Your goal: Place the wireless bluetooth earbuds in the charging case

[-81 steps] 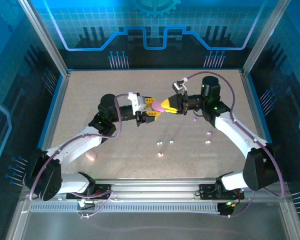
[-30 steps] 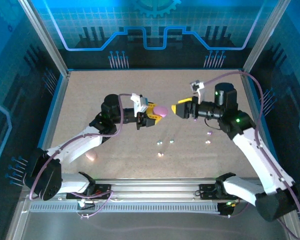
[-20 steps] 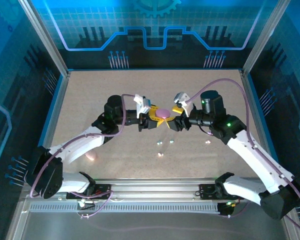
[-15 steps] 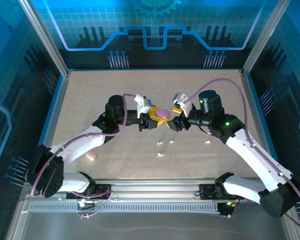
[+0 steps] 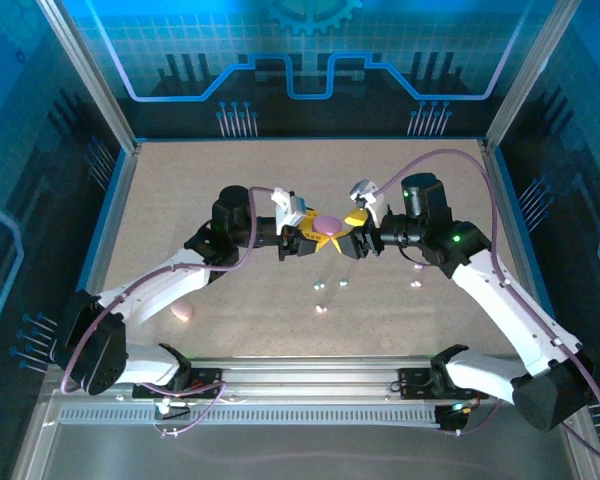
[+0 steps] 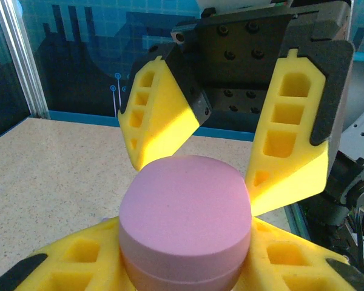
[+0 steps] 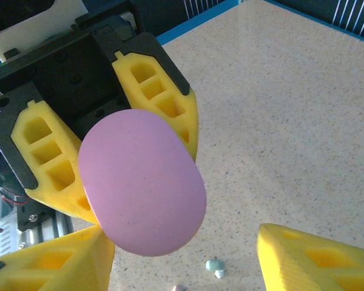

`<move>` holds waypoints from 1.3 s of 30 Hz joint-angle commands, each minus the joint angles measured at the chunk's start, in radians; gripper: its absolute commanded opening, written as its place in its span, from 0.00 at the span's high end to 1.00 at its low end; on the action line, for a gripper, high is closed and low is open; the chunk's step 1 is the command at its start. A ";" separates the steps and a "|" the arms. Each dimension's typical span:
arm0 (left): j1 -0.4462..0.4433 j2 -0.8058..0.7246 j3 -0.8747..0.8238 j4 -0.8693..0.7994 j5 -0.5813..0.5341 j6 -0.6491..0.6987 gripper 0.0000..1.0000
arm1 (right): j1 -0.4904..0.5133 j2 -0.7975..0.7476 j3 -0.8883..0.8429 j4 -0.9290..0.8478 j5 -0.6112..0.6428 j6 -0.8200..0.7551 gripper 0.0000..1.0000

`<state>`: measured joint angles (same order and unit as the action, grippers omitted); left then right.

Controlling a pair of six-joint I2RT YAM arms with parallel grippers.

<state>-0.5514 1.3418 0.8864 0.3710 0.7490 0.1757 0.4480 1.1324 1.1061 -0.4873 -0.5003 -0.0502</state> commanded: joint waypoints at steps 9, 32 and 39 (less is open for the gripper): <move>-0.030 -0.015 0.037 -0.130 0.073 0.092 0.80 | -0.069 -0.006 0.049 0.058 -0.019 0.087 0.37; -0.030 -0.012 0.029 -0.050 0.131 0.034 0.78 | -0.029 0.040 0.064 0.013 -0.178 -0.219 0.47; -0.032 -0.012 0.041 -0.072 0.153 0.037 0.78 | -0.019 0.082 0.104 -0.006 -0.183 -0.279 0.64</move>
<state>-0.5762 1.3418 0.8993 0.2932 0.8436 0.2089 0.4164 1.2011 1.1709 -0.4770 -0.6479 -0.2680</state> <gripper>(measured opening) 0.374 0.379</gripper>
